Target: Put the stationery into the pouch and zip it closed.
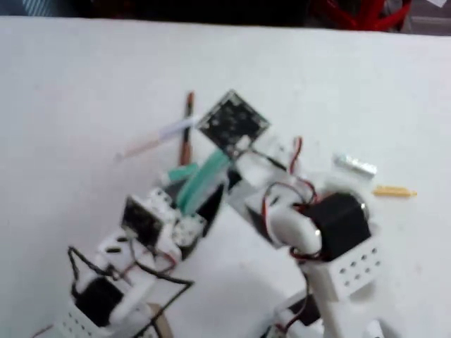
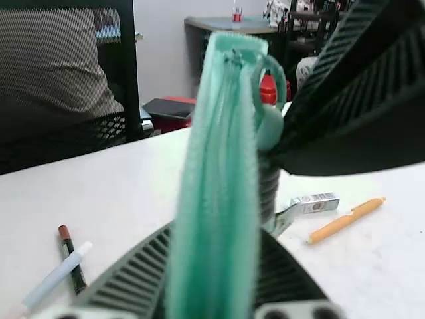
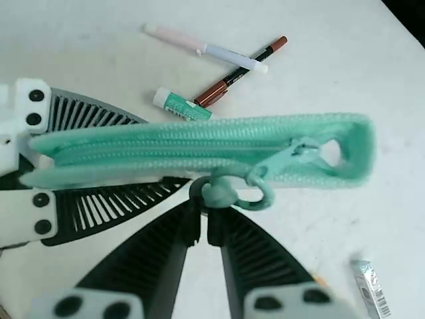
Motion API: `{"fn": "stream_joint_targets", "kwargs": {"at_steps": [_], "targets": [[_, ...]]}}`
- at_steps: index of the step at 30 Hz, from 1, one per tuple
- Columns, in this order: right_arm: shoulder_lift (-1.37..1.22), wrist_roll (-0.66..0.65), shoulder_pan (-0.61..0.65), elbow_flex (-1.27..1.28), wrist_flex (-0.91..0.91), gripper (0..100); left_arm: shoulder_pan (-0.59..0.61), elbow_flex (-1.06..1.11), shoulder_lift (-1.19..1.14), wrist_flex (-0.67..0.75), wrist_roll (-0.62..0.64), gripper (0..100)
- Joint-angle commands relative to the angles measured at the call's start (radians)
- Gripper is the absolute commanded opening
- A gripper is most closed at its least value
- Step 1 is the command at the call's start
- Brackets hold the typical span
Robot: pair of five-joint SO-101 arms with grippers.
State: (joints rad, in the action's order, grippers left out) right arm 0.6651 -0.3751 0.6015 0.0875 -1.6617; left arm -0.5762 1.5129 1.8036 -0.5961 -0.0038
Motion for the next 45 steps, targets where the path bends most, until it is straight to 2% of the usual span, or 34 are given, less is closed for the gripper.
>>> {"fn": "stream_joint_targets", "kwargs": {"at_steps": [1, 5, 11, 20, 26, 33, 35, 37, 42, 45], "targets": [[-0.004, -0.005, 0.019, 0.000, -0.002, 2.2, -0.002, 0.009, 0.005, 0.058, -0.094, 3], [0.018, -0.005, 0.019, -0.031, -0.030, 4.3, -0.002, 0.043, 0.005, 0.098, -0.114, 2], [0.154, 0.106, 0.019, -0.133, -0.042, 22.1, -0.002, 0.043, 0.005, 0.095, -0.115, 2], [0.111, 0.241, 0.019, -0.029, 0.084, 23.0, -0.002, 0.043, 0.005, 0.095, -0.114, 2], [0.087, 0.250, 0.019, 0.018, 0.140, 23.0, -0.002, 0.043, 0.005, 0.095, -0.114, 2], [0.050, 0.247, 0.019, 0.115, 0.266, 20.8, -0.002, 0.043, 0.005, 0.095, -0.115, 2], [0.050, 0.219, 0.018, 0.115, 0.288, 12.8, -0.002, 0.046, 0.005, 0.095, -0.115, 2], [0.051, 0.129, 0.021, 0.115, 0.309, 2.1, -0.002, 0.046, 0.005, 0.095, -0.115, 2], [0.054, 0.041, 0.036, 0.110, 0.280, 1.7, -0.002, 0.048, 0.005, 0.095, -0.117, 2], [0.070, -0.032, 0.096, 0.112, 0.239, 1.9, -0.002, 0.048, 0.005, 0.095, -0.117, 2]]}}
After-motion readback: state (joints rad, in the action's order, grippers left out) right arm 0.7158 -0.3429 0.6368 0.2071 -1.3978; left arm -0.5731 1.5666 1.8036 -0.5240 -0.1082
